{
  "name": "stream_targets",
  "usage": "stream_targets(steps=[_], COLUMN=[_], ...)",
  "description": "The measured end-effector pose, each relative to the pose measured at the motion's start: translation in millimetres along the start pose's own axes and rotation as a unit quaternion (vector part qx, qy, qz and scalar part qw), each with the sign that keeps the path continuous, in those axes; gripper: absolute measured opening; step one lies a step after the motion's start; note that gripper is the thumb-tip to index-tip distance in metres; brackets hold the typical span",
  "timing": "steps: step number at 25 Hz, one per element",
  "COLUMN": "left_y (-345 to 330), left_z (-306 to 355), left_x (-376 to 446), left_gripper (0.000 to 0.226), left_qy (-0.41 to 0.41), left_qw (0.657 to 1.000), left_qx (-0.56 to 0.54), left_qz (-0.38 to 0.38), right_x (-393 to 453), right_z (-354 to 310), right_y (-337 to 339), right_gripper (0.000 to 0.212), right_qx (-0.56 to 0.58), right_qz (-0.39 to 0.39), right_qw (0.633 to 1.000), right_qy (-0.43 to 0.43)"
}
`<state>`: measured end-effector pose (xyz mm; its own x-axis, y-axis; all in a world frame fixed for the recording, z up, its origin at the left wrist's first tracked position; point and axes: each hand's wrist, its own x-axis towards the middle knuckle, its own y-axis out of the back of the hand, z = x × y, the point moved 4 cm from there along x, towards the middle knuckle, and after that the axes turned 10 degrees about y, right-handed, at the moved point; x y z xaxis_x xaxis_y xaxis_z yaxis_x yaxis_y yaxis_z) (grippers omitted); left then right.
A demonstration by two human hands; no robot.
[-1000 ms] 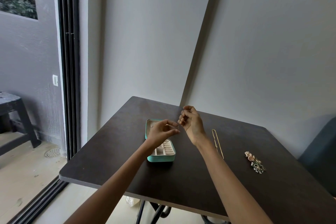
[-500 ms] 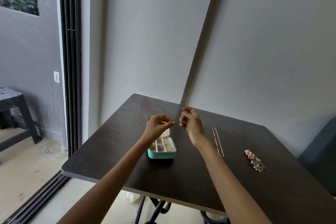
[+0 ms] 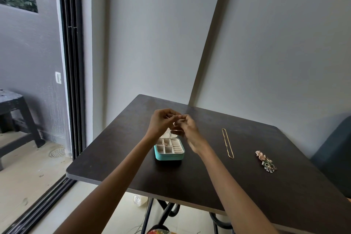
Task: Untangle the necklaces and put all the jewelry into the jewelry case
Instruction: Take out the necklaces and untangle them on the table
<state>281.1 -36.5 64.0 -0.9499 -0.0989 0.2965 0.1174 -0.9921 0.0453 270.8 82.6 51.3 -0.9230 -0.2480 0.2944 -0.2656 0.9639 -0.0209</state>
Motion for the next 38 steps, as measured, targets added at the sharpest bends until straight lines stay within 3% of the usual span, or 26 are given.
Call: stream_targets(steps=[4, 7, 9, 12, 14, 17, 19, 23, 27, 32, 38], left_y=[6, 10, 12, 15, 19, 24, 25, 21, 18, 14, 15], left_z=[-4, -8, -10, -12, -14, -17, -19, -28, -38, -38, -41], left_x=[2, 4, 3, 4, 5, 7, 8, 8, 6, 3, 0], left_gripper=[0.005, 0.004, 0.004, 0.005, 0.009, 0.010, 0.012, 0.016, 0.013, 0.014, 0.005], left_qy=[0.016, 0.027, 0.040, 0.058, 0.071, 0.088, 0.093, 0.120, 0.144, 0.205, 0.220], left_qw=[0.999, 0.997, 0.996, 0.992, 0.989, 0.986, 0.986, 0.987, 0.984, 0.962, 0.969], left_qx=[-0.019, -0.027, -0.042, -0.061, -0.071, -0.077, -0.074, -0.049, -0.029, -0.165, -0.101], left_qz=[0.043, 0.062, 0.070, 0.092, 0.106, 0.117, 0.118, 0.099, 0.101, 0.079, 0.054], right_x=[-7, -10, -8, -4, -1, 2, 6, 12, 14, 13, 20], right_z=[9, 9, 10, 15, 16, 16, 13, -4, -22, -32, -41], right_y=[-8, -6, -3, 6, 12, 17, 18, 16, 18, 18, 13], right_gripper=[0.025, 0.016, 0.010, 0.030, 0.029, 0.011, 0.022, 0.028, 0.027, 0.023, 0.021], right_qx=[0.055, 0.066, 0.007, -0.153, -0.231, -0.254, -0.254, -0.093, 0.069, 0.088, 0.148], right_qz=[-0.046, -0.062, -0.071, -0.075, -0.045, -0.011, -0.013, 0.029, 0.068, 0.076, 0.077], right_qw=[0.995, 0.993, 0.996, 0.985, 0.971, 0.967, 0.967, 0.995, 0.995, 0.993, 0.986], right_qy=[-0.063, -0.070, -0.048, -0.037, -0.035, -0.030, -0.032, -0.029, -0.023, -0.019, -0.001])
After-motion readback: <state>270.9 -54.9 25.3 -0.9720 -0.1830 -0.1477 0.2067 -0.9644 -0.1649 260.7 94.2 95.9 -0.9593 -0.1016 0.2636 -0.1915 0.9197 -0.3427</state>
